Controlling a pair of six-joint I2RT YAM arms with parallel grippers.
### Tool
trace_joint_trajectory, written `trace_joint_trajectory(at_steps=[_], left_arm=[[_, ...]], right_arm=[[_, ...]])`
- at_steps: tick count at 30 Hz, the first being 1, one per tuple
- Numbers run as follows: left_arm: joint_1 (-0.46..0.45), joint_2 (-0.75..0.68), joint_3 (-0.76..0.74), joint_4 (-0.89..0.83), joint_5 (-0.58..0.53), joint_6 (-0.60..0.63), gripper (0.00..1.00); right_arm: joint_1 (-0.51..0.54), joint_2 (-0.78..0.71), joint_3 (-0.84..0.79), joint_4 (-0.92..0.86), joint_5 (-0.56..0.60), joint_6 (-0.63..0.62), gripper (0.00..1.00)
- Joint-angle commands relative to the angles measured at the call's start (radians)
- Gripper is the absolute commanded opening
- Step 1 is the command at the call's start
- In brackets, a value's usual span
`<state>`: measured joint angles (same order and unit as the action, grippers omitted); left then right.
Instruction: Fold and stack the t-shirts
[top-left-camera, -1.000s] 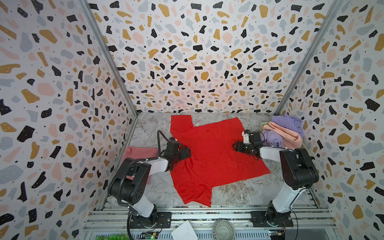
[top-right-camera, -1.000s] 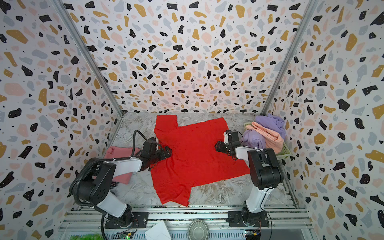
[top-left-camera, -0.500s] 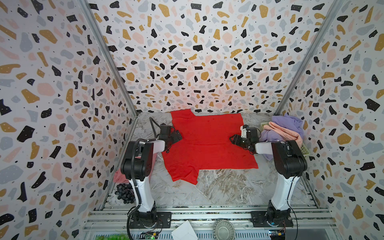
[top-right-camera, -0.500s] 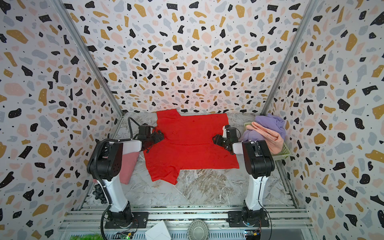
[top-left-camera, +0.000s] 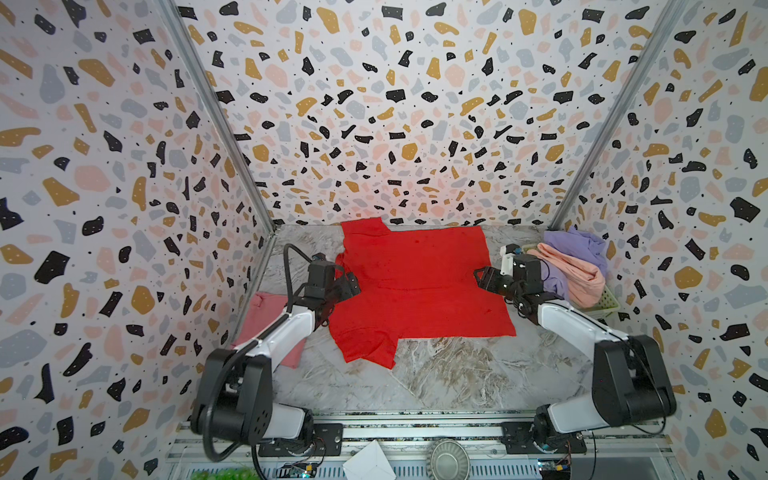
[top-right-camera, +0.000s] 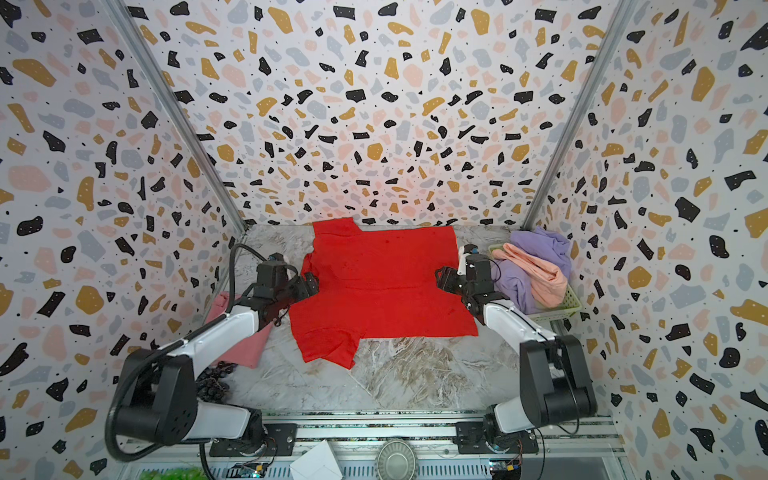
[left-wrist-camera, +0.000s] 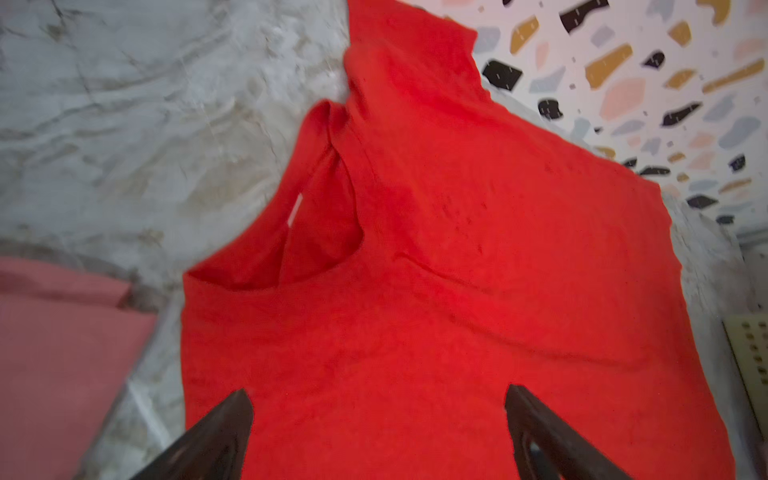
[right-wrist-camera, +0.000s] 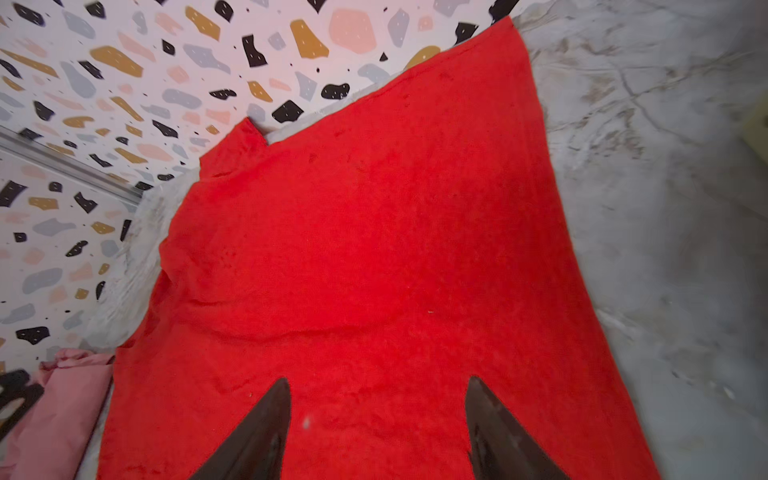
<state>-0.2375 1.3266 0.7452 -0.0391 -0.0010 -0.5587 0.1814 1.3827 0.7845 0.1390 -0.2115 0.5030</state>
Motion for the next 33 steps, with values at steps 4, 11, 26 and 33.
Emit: trace_joint_trajectory(at_steps=[4,11,26,33], left_arm=[[-0.187,-0.274,-0.241,-0.179,-0.157,-0.168,0.96],[-0.227,-0.403,-0.386,-0.216,-0.154,-0.256,0.94],[-0.241,-0.345,-0.479,0.084,0.007,-0.357,0.51],[-0.241,-0.446,-0.384,-0.072,0.014,-0.287,0.09]], right_arm=[[-0.097,-0.242,-0.233,-0.229,0.039,-0.001,0.75],[-0.108,-0.312,-0.35,-0.276,0.072,0.005,0.77],[-0.088,-0.035,-0.368,-0.052,0.03,0.052,0.34],[-0.086,-0.18,-0.311,-0.144,0.044,0.03,0.02]])
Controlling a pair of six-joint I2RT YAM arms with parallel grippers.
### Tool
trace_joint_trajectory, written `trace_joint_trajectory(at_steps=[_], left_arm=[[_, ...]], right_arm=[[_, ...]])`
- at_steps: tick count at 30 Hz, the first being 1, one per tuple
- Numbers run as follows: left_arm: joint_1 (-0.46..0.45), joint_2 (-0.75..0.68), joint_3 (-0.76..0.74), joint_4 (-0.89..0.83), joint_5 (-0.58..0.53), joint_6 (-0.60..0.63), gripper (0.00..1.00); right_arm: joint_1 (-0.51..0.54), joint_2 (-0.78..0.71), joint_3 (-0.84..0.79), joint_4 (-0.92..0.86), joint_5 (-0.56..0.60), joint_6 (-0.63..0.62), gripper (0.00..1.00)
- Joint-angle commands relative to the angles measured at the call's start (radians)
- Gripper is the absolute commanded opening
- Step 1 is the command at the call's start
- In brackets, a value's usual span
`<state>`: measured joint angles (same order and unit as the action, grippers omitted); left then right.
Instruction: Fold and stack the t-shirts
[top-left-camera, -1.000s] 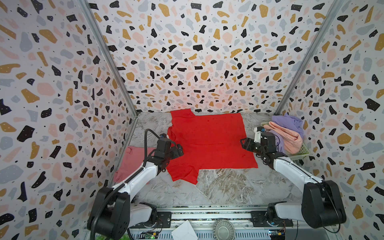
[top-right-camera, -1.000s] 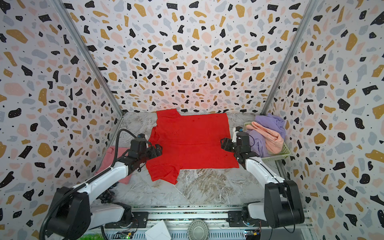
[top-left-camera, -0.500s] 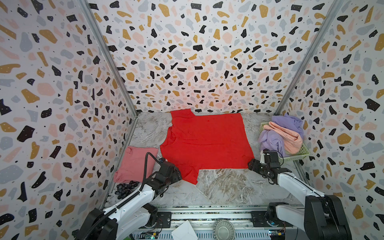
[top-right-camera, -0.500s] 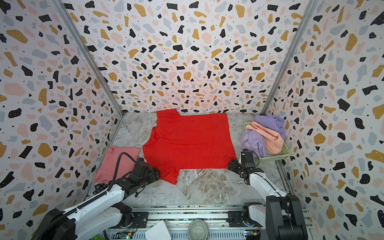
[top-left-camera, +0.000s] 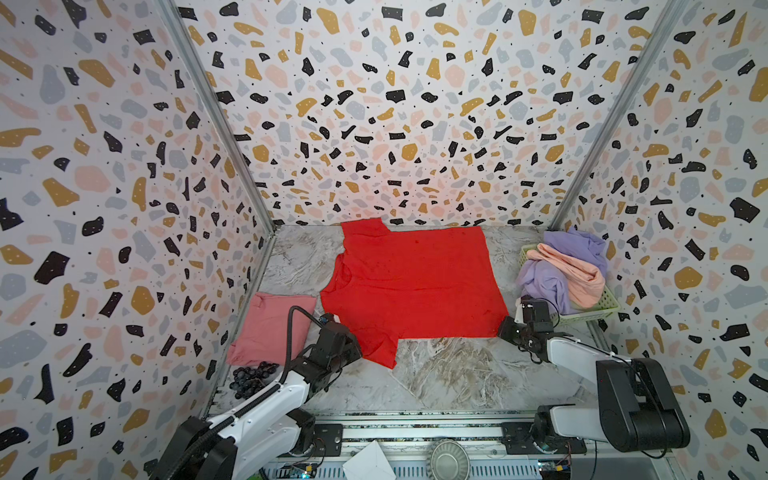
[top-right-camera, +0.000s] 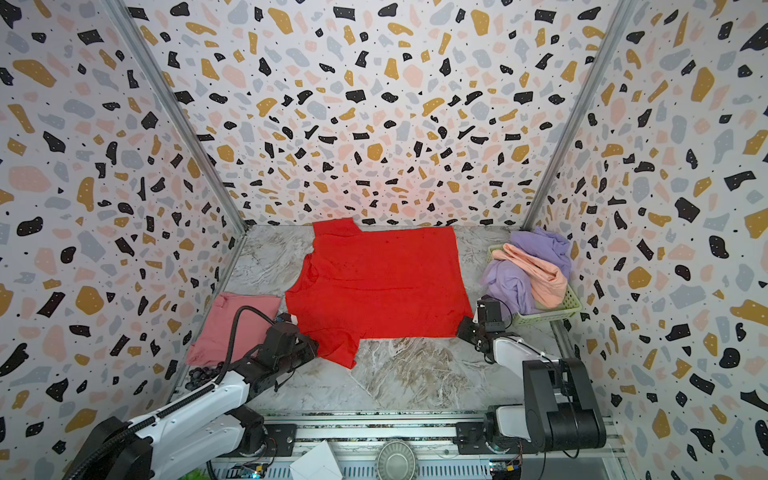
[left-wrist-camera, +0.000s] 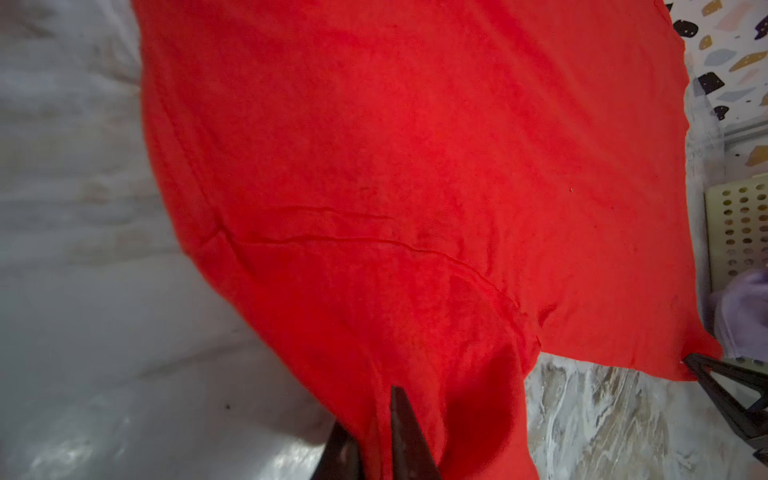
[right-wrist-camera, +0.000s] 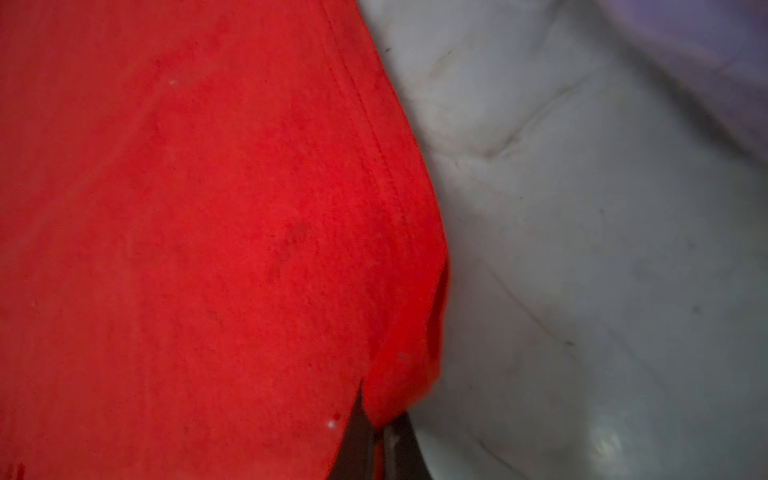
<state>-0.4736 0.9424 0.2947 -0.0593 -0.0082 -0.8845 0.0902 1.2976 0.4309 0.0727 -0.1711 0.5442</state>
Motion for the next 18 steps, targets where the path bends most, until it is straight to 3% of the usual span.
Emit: trace_joint_trajectory(at_steps=[1,6,10,13,15,18], left_arm=[[-0.005,-0.087,0.088,-0.091,0.034,0.046,0.08],[-0.004,-0.113,0.243,-0.237,0.08,0.116,0.06],[0.01,0.069,0.386,-0.184,0.039,0.224,0.07],[0.047,0.303,0.501,-0.136,0.025,0.311,0.32],[0.083,0.474,0.599,-0.135,0.038,0.366,0.57],[0.103,0.62,0.7,-0.115,0.006,0.393,0.68]], right_arm=[[0.007,-0.128,0.052,-0.101,0.002,-0.018,0.01],[0.008,-0.29,0.091,-0.131,-0.025,-0.043,0.01],[0.006,-0.182,0.149,-0.07,-0.027,-0.068,0.0],[0.006,-0.033,0.195,0.004,-0.032,-0.076,0.0],[0.006,0.067,0.235,0.032,-0.033,-0.089,0.0],[0.003,0.167,0.282,0.055,-0.039,-0.094,0.0]])
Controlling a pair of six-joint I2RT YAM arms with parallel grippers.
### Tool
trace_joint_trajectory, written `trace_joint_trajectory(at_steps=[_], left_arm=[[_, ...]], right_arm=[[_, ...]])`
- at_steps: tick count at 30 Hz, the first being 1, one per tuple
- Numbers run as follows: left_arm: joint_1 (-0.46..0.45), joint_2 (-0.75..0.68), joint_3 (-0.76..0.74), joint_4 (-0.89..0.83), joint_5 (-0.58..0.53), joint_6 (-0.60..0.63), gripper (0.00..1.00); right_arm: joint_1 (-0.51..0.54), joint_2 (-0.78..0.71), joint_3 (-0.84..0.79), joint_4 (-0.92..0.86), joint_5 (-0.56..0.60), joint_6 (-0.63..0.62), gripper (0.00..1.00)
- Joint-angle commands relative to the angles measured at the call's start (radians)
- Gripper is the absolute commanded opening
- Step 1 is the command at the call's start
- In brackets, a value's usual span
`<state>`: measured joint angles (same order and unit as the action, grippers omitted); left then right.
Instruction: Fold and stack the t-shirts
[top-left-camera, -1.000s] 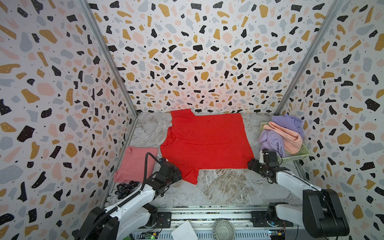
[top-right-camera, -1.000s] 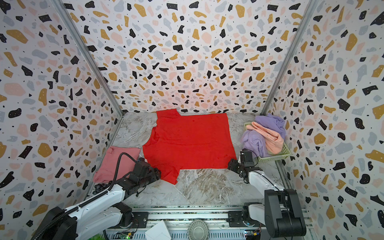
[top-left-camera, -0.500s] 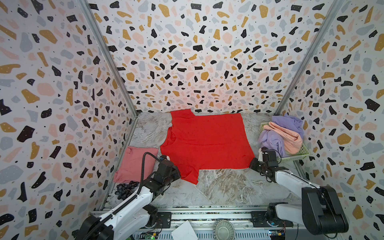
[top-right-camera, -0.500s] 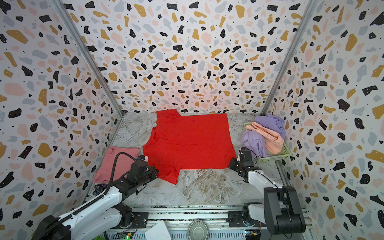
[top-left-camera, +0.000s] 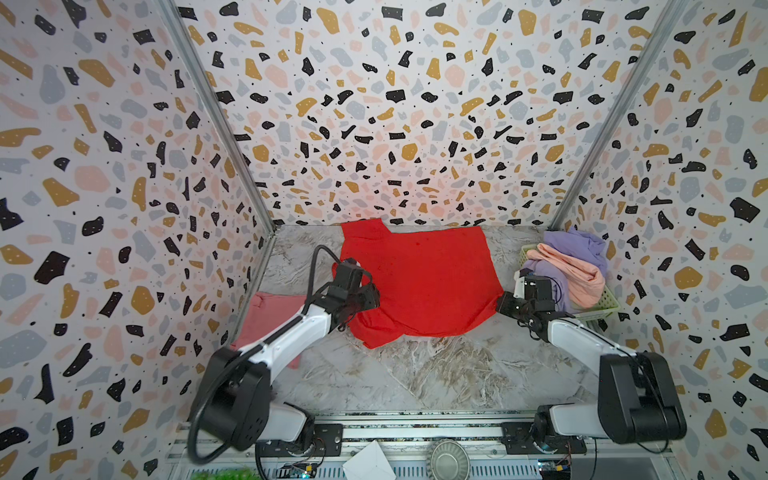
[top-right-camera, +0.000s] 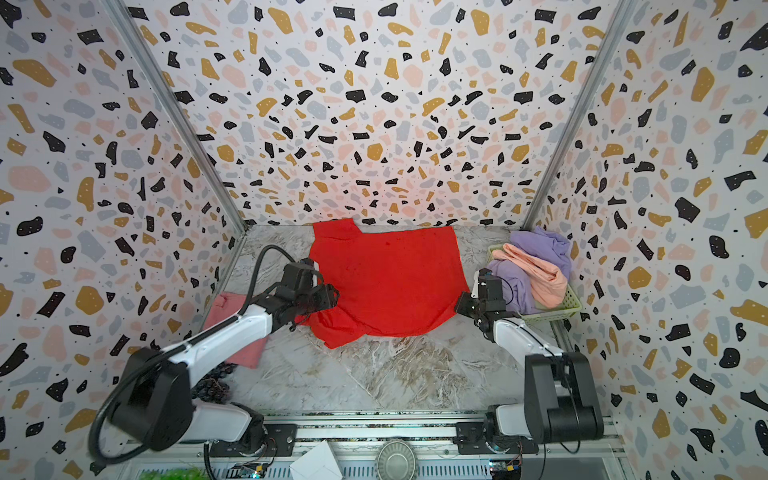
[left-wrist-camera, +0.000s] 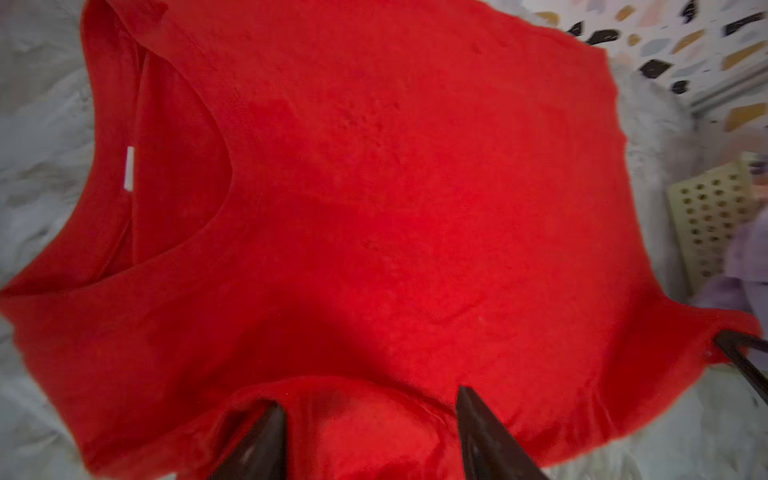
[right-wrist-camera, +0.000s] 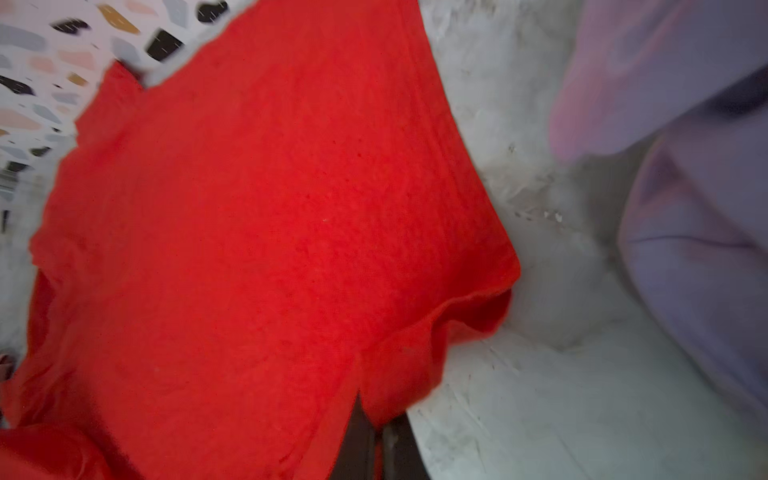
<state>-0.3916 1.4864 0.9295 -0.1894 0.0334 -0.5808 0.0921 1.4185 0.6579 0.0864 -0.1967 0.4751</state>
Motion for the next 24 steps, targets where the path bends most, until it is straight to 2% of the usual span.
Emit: trace_joint_trajectory(at_steps=[1,6,9,14,18,24], left_arm=[[0.023,0.089,0.081,0.017,-0.057,0.088,0.69],[0.026,0.004,0.041,0.026,-0.187,0.093,0.8],[0.026,-0.056,-0.02,-0.012,-0.234,0.102,0.82],[0.026,-0.163,-0.197,0.006,-0.082,0.042,0.75],[0.026,-0.25,-0.326,0.038,-0.017,-0.03,0.67],[0.023,-0.285,-0.459,0.162,0.071,-0.131,0.66]], right_arm=[[0.001,0.061,0.064,0.041,-0.02,-0.024,0.0],[-0.001,0.063,0.066,0.048,-0.021,-0.032,0.01],[-0.004,0.066,0.063,0.038,-0.03,-0.037,0.01],[-0.005,0.054,0.033,0.039,-0.044,-0.032,0.01],[-0.005,0.039,0.011,0.038,-0.05,-0.03,0.02],[-0.006,0.034,-0.001,0.038,-0.052,-0.031,0.01]])
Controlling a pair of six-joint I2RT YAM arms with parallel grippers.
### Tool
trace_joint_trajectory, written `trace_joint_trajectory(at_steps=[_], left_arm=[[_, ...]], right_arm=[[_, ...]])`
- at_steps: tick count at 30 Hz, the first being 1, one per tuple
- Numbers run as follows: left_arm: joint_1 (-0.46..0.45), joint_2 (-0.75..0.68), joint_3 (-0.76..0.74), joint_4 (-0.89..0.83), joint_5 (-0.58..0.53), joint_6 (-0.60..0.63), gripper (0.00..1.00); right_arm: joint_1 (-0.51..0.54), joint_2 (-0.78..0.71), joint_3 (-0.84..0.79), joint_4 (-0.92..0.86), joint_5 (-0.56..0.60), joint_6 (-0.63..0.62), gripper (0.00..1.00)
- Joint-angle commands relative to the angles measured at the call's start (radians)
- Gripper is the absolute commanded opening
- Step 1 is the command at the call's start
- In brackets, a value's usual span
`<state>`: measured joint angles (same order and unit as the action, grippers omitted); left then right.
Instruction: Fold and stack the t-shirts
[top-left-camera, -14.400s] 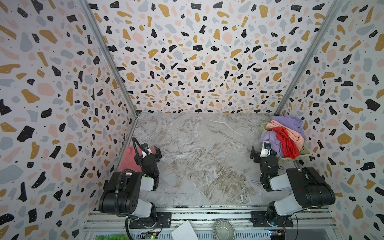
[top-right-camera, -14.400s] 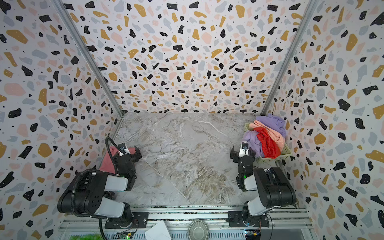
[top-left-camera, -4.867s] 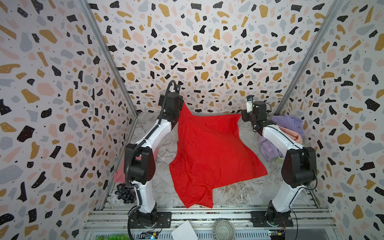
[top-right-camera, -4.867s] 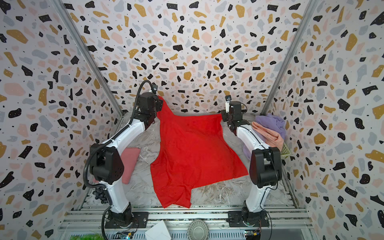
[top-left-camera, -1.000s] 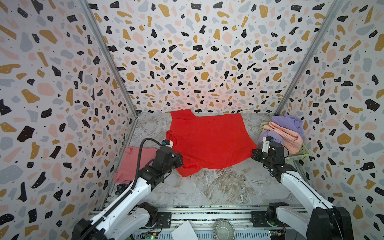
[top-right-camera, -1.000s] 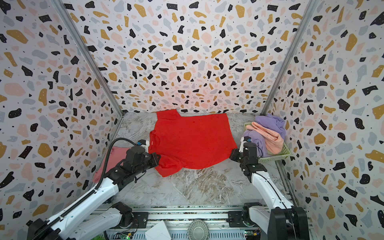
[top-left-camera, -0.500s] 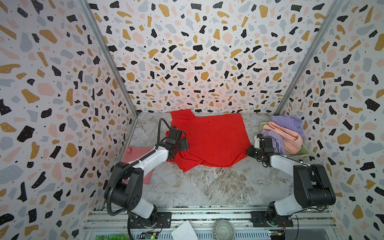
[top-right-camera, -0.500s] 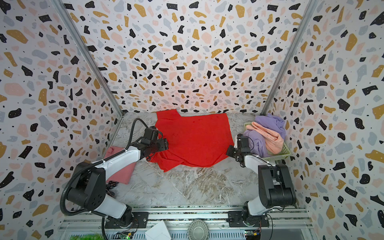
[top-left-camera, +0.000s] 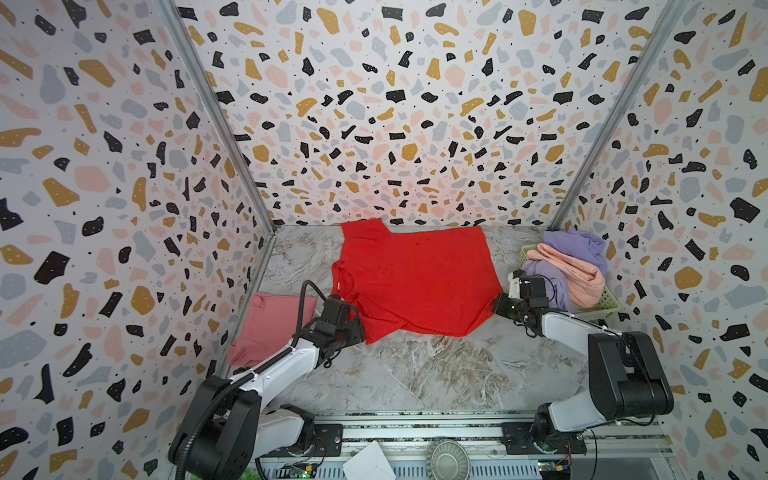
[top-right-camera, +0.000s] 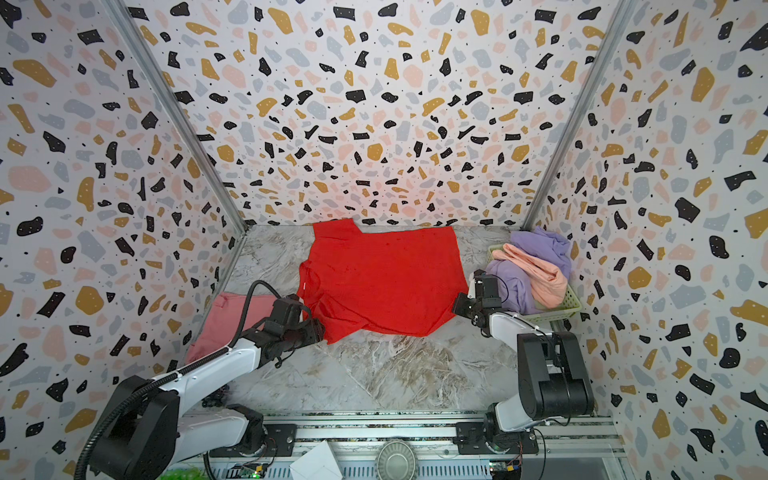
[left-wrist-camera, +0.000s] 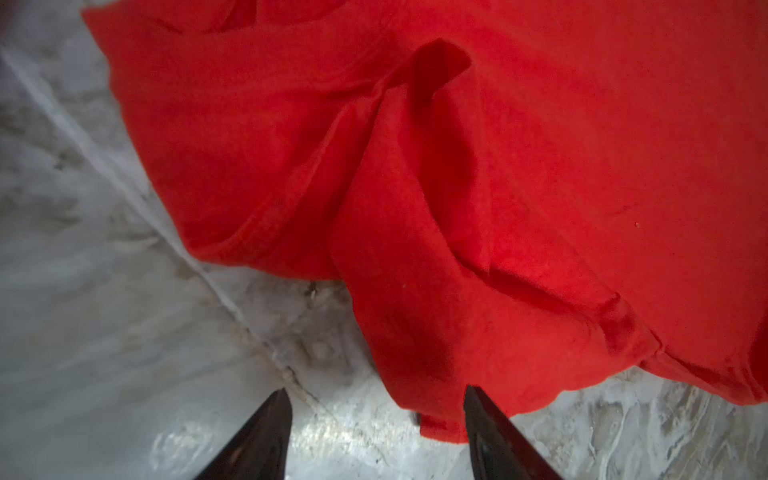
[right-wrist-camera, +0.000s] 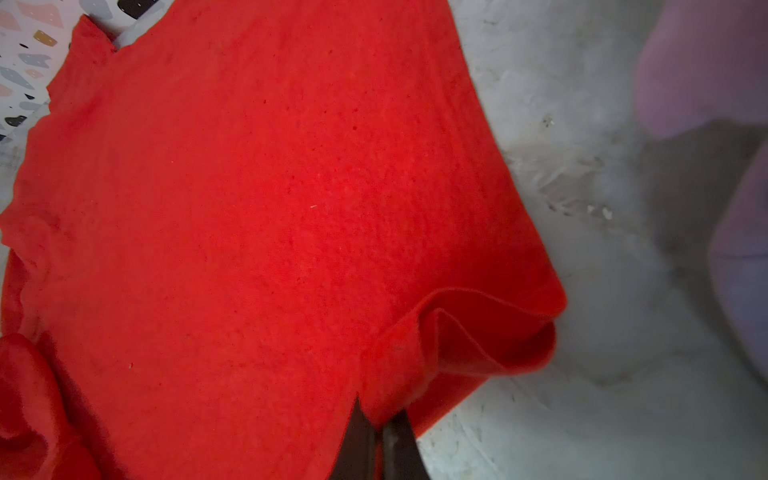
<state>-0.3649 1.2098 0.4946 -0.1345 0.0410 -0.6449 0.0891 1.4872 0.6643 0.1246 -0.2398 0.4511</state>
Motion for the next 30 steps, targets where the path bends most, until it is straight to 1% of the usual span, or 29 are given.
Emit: trace_joint_trajectory(at_steps=[1,4,6,7,9,11,15,18,19,22,24,26,30], left_arm=[[-0.008,0.005,-0.036,0.127,0.068,-0.075,0.66],[-0.016,0.058,-0.059,0.195,0.074,-0.094,0.59],[-0.017,0.092,-0.075,0.26,0.105,-0.114,0.57],[-0.019,0.106,-0.084,0.295,0.11,-0.128,0.54],[-0.02,0.122,-0.09,0.324,0.108,-0.134,0.5],[-0.022,0.126,-0.083,0.32,0.083,-0.123,0.41],[-0.022,0.121,-0.071,0.319,0.056,-0.1,0.3],[-0.023,0.12,-0.068,0.325,0.068,-0.1,0.17],[-0.025,0.115,-0.068,0.325,0.073,-0.099,0.11],[-0.03,0.075,-0.065,0.291,0.082,-0.092,0.01],[-0.037,0.025,-0.064,0.255,0.089,-0.089,0.0],[-0.051,-0.035,-0.052,0.183,0.099,-0.09,0.0],[-0.122,-0.222,-0.007,0.006,0.125,-0.124,0.0]], right_arm=[[-0.004,-0.035,-0.009,0.0,-0.01,-0.005,0.01],[-0.005,-0.039,-0.011,0.002,-0.013,-0.003,0.02],[-0.008,-0.044,-0.014,0.001,-0.013,-0.005,0.02],[-0.007,-0.048,-0.016,0.002,-0.011,-0.005,0.02],[-0.009,-0.056,-0.024,0.002,-0.009,-0.005,0.01],[-0.014,-0.064,-0.033,0.001,-0.006,-0.004,0.01],[-0.019,-0.076,-0.052,0.008,-0.005,0.0,0.01],[-0.021,-0.087,-0.065,0.013,-0.005,0.004,0.02],[-0.02,-0.09,-0.069,0.012,-0.006,0.003,0.02],[-0.023,-0.104,-0.076,0.008,-0.002,-0.002,0.02],[-0.027,-0.112,-0.081,0.007,-0.001,-0.005,0.02],[-0.031,-0.12,-0.083,0.006,-0.002,-0.006,0.02],[-0.036,-0.137,-0.08,0.001,-0.007,-0.01,0.02]])
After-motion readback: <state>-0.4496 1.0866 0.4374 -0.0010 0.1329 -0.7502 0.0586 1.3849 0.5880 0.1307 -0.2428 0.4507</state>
